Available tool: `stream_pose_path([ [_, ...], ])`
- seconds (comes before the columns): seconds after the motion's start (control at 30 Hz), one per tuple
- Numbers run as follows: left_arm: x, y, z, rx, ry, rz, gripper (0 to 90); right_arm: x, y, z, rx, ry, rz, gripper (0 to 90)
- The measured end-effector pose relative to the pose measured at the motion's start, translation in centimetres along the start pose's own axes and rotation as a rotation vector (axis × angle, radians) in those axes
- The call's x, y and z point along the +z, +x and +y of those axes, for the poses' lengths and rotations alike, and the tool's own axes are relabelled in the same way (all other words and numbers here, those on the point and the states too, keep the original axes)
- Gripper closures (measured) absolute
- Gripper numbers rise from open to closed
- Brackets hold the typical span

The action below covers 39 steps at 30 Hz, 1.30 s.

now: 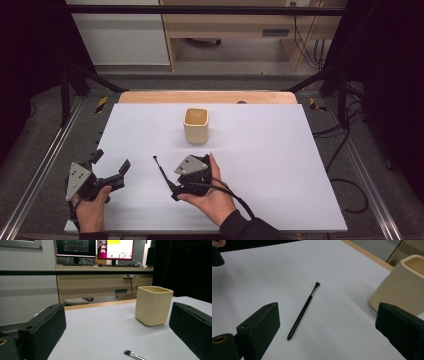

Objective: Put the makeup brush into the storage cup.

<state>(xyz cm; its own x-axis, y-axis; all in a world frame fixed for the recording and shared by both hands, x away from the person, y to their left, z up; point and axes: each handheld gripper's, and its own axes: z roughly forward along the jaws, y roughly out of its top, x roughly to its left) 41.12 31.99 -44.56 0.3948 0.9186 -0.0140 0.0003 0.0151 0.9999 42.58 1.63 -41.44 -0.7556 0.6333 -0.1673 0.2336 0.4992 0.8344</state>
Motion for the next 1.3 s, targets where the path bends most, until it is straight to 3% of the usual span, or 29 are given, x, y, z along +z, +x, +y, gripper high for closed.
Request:
stream_pose_path([
  [0.2,0.0,0.2,0.0,-0.022,-0.009,0.001,0.7,1.1,0.4,0.0,0.018,0.013,0.011,6.2],
  [0.8,0.0,0.3,-0.1,-0.024,-0.004,0.006,0.7,3.4,1.0,-0.3,0.063,0.047,0.045,5.0],
  [1.3,0.0,0.4,-0.1,-0.023,-0.001,0.010,0.6,4.5,2.1,-0.5,0.060,0.077,0.071,6.6],
])
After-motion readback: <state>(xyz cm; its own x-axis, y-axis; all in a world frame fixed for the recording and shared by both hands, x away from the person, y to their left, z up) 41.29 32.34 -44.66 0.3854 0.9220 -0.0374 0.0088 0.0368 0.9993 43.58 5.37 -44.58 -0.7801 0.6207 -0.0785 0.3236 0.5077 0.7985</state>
